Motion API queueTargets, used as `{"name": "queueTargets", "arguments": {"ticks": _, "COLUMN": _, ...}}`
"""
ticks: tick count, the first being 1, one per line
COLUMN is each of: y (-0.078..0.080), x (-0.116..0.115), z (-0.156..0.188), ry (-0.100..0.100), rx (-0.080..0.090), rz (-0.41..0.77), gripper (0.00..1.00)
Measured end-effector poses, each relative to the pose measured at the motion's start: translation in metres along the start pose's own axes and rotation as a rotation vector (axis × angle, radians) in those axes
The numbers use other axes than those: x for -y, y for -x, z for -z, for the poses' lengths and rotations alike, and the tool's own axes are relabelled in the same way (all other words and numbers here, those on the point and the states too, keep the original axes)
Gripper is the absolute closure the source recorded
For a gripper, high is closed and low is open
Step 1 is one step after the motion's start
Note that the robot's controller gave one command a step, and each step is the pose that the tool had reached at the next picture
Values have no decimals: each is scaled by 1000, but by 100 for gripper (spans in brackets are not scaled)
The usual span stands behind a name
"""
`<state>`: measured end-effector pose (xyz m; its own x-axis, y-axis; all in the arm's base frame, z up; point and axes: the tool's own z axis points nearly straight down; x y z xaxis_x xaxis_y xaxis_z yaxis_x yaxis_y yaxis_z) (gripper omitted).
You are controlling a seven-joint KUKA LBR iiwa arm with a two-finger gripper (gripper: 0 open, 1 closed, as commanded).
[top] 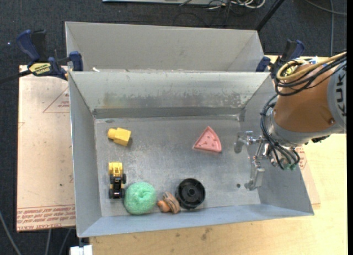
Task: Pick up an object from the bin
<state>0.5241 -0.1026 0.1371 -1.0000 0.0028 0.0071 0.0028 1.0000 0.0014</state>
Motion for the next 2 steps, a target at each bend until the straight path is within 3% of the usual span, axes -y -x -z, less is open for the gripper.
{"name": "queueTargets", "arguments": {"ticks": 1, "y": 2, "x": 0, "z": 4, "ry": -1, "rx": 8, "rz": 3, "gripper": 0}}
{"name": "queueTargets", "arguments": {"ticks": 2, "y": 10, "x": -32, "z": -22, "ry": -3, "rx": 11, "rz": 10, "gripper": 0}}
